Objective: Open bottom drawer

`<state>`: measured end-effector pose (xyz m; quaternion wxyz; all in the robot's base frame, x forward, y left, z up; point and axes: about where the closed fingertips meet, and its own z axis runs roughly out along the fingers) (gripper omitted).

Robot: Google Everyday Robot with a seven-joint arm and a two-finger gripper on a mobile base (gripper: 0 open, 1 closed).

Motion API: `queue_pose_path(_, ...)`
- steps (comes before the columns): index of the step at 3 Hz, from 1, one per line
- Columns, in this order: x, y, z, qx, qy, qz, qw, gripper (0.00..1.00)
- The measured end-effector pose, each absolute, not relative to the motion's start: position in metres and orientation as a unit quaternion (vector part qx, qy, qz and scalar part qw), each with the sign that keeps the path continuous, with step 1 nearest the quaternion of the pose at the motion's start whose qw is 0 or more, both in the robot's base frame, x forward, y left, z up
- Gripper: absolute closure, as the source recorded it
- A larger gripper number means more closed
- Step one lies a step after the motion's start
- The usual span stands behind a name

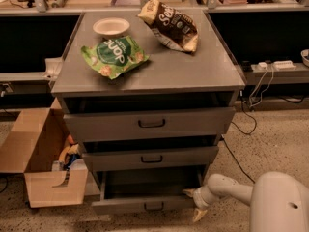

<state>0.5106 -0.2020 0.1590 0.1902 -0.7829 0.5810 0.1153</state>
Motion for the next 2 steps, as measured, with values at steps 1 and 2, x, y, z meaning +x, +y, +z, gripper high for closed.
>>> queue_pose_path(1,0.4940,-0.2091,0.1505,-0.780,0.587,0.119,0.179,0.49)
queue_pose_path(2,0.4942,-0.2088,0.1524,-0.780,0.587,0.119,0.179,0.72)
